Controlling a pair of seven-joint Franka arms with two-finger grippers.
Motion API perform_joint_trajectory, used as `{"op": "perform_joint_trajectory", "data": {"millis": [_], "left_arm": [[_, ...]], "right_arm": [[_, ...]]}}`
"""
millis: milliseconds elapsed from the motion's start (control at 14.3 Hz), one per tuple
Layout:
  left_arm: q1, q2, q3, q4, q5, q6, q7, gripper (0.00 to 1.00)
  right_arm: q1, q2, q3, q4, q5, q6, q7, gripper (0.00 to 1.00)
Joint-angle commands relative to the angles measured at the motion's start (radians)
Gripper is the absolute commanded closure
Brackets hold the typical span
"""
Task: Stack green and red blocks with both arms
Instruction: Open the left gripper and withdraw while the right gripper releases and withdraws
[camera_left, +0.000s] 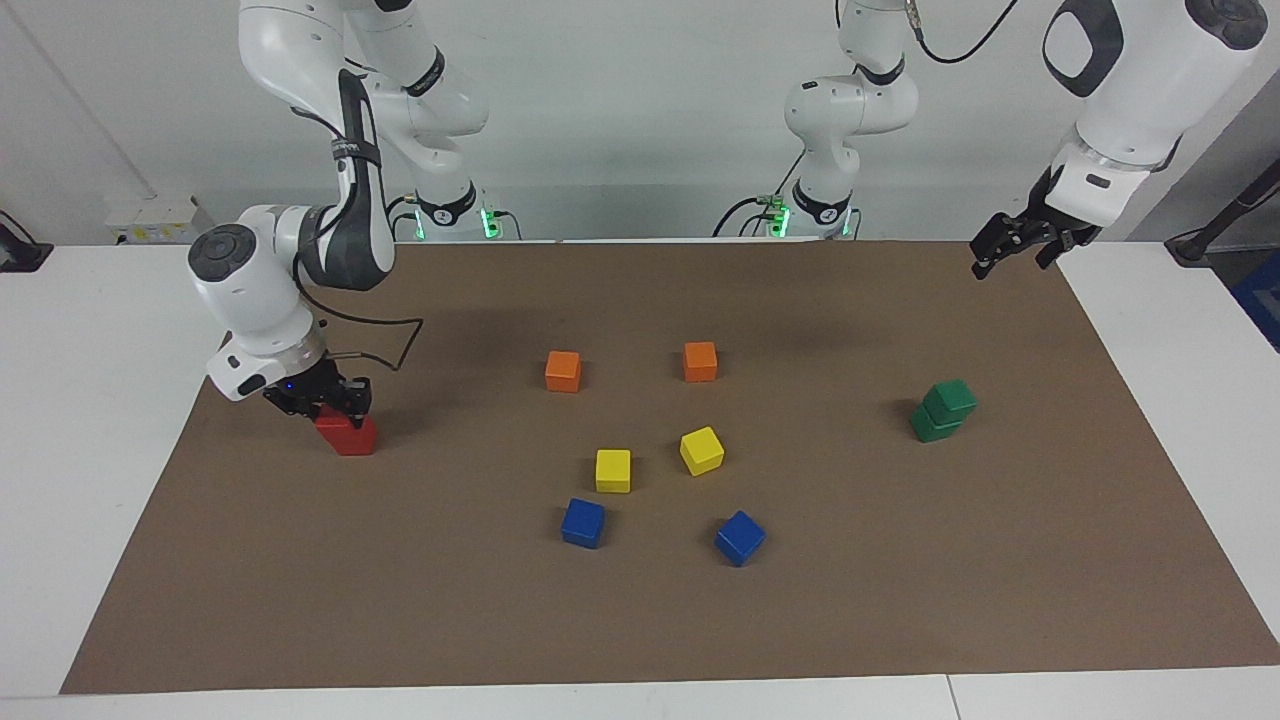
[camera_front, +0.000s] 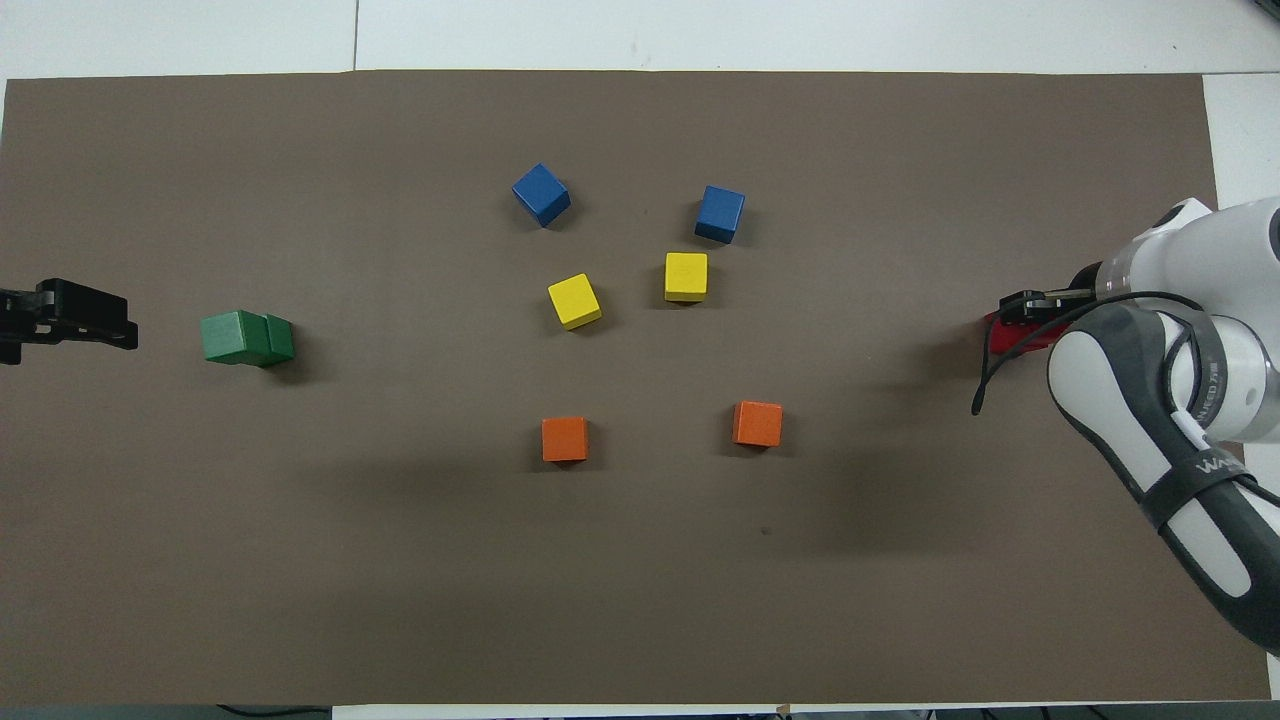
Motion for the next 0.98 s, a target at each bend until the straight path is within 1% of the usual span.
{"op": "perform_joint_trajectory", "data": {"millis": [0,210,280,420,490,560,630,770,911], "left_arm": [[-0.088,0.027,0.101,0.016,-0.009,0.016,0.001,0.00],[-0.075,0.010,0.099,-0.019,-0.009,0.001,0.013,0.00],[-0.058,0.010,0.080,-0.019,-0.009,0.005,0.019,0.00],[-0.036,0.012,0.053,-0.011,-0.008,0.025,0.035,0.00],[-0.014,0.018,0.034,0.002,-0.008,0.006,0.039,0.00],[0.005,0.018,-0.002,0.013,-0.008,-0.013,0.044,0.00],[0.028,0.015,-0.027,0.003,-0.008,-0.012,0.046,0.00],[0.040,0.012,-0.033,-0.002,-0.008,-0.013,0.059,0.00],[0.045,0.010,-0.033,-0.004,-0.008,-0.019,0.073,0.00]], "right_arm": [[-0.007,-0.018,0.006,-0.019,0.013,0.016,-0.018,0.00],[-0.008,-0.022,0.007,-0.009,0.014,-0.003,-0.017,0.00],[-0.004,-0.031,0.006,0.008,0.013,-0.026,-0.014,0.00],[-0.002,-0.039,0.009,0.083,0.013,-0.119,0.008,0.00],[-0.001,-0.044,0.012,0.124,0.013,-0.176,0.009,0.00],[0.004,-0.066,0.014,0.158,0.013,-0.237,0.011,0.00],[0.010,-0.102,0.014,0.177,0.013,-0.282,0.011,0.00],[0.010,-0.180,0.014,0.214,0.011,-0.361,0.008,0.00],[0.012,-0.220,0.014,0.298,0.010,-0.508,0.008,0.00]]}}
